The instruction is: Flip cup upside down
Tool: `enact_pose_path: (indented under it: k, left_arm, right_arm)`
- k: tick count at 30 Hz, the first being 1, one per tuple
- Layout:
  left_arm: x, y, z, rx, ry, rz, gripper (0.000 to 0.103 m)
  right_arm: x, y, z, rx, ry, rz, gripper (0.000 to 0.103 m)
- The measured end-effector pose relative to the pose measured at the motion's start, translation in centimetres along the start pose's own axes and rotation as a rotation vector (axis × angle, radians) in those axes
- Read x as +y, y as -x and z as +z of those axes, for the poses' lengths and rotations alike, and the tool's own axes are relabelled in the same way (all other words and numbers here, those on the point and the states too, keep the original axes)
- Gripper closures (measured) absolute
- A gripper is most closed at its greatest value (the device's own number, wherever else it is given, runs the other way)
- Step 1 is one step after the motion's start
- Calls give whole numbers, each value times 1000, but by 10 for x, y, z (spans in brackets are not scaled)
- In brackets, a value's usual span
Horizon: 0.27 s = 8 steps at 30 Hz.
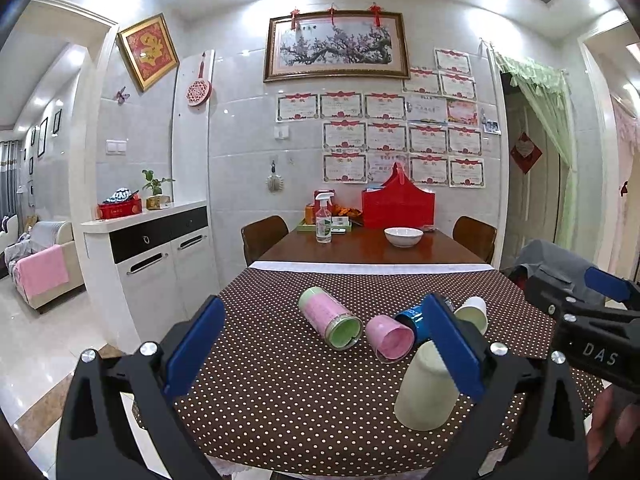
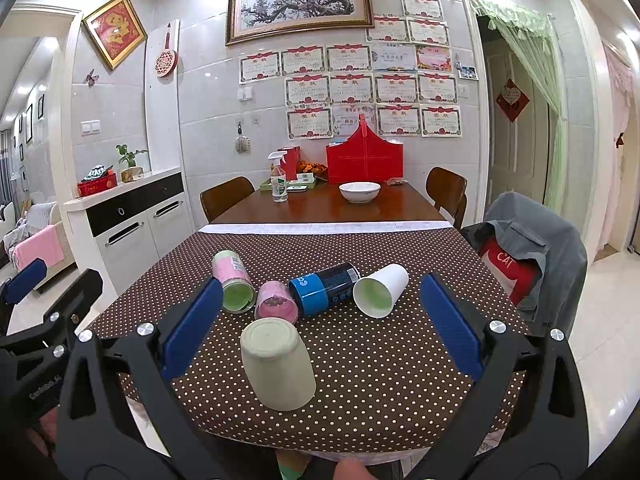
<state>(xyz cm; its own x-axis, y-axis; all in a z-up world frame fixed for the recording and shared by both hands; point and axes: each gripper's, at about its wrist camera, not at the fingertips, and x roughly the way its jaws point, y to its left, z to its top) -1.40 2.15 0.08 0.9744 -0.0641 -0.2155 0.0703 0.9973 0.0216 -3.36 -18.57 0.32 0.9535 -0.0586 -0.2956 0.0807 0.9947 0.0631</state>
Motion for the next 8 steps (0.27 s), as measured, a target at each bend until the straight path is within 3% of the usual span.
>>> enact_pose_path:
  k: [8]
  left_arm:
    - [-5,-2,0,13,-20,22,6]
  right_arm:
    - [0,-1,-1,1,1,-2,6]
